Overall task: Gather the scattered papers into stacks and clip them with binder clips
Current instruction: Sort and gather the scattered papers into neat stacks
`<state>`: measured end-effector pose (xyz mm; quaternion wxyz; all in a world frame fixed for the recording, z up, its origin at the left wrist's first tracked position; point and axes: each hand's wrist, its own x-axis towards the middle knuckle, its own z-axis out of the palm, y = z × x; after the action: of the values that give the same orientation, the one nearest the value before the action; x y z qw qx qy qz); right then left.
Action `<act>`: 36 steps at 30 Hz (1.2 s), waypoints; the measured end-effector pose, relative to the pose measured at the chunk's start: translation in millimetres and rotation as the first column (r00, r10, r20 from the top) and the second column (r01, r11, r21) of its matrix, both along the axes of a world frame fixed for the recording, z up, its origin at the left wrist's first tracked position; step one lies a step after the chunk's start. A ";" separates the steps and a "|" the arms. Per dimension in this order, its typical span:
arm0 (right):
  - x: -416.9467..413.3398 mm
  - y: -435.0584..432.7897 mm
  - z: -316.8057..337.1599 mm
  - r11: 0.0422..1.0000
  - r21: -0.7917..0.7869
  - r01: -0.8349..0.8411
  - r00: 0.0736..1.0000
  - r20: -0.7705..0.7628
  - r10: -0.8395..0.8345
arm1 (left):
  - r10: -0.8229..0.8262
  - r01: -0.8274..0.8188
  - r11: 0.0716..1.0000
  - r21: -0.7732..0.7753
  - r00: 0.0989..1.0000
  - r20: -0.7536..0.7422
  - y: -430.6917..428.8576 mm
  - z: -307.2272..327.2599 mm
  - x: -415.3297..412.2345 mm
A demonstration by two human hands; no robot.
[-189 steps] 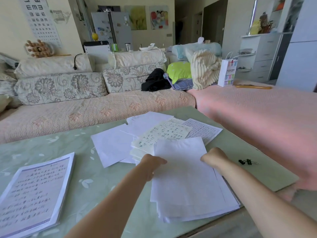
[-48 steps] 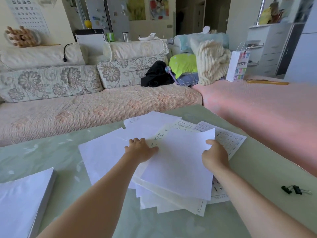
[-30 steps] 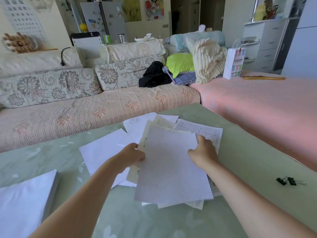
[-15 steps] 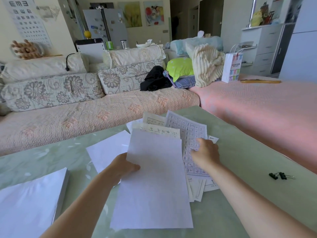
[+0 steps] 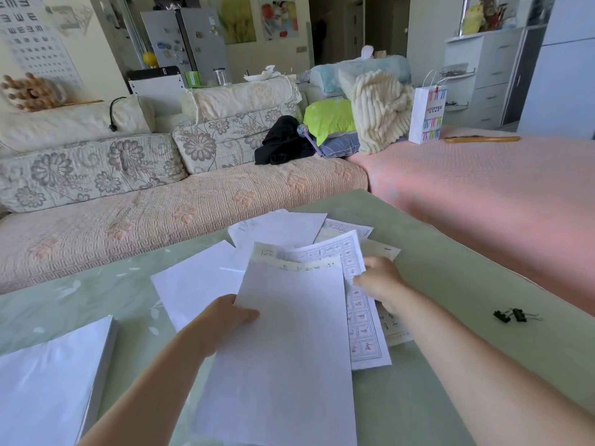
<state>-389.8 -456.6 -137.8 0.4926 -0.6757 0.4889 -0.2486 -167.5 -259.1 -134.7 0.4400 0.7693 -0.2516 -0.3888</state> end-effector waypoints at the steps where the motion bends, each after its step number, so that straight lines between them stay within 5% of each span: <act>1: 1.3 2.8 -0.1 0.999 0.013 -0.044 0.999 -0.007 0.044 | -0.023 0.023 1.000 0.020 1.000 -0.014 -2.0 2.3 0.2; 5: 12.4 15.8 -4.2 0.989 -0.014 -0.148 0.988 -0.044 0.147 | -0.035 0.036 0.999 0.006 0.999 -0.038 -7.5 4.0 2.4; 9: 22.1 25.0 4.7 0.996 -0.076 -0.040 0.998 0.052 0.044 | 0.157 -0.140 0.981 -0.135 0.980 0.119 -9.3 2.0 -0.5; 12: 21.6 32.9 21.5 0.992 -0.110 -0.053 0.980 0.186 0.074 | 0.237 -0.189 0.929 -0.318 0.964 0.120 -0.8 5.4 -3.0; 15: 21.9 41.3 29.1 0.969 0.087 -0.231 0.940 0.276 0.199 | 0.243 -0.177 0.857 -0.485 0.967 0.077 14.0 22.5 -13.7; 19: 25.2 61.2 50.0 0.973 -0.053 -0.227 0.929 0.287 0.232 | 0.303 -0.203 0.773 -0.601 0.950 0.070 33.6 52.7 -22.7; 28: 26.0 123.8 100.1 0.932 -0.350 -0.093 0.881 0.407 0.240 | 0.448 -0.274 0.631 -0.726 0.893 0.052 83.2 101.0 -52.2; 36: 21.8 147.4 105.6 0.953 -0.266 -0.146 0.840 0.475 0.261 | 0.481 -0.266 0.577 -0.772 0.875 0.058 110.8 115.1 -52.6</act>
<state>-368.0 -309.1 -32.1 0.5494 -0.6853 0.2374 -0.4149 -220.2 -148.3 -19.6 0.7497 0.6008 -0.2739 -0.0437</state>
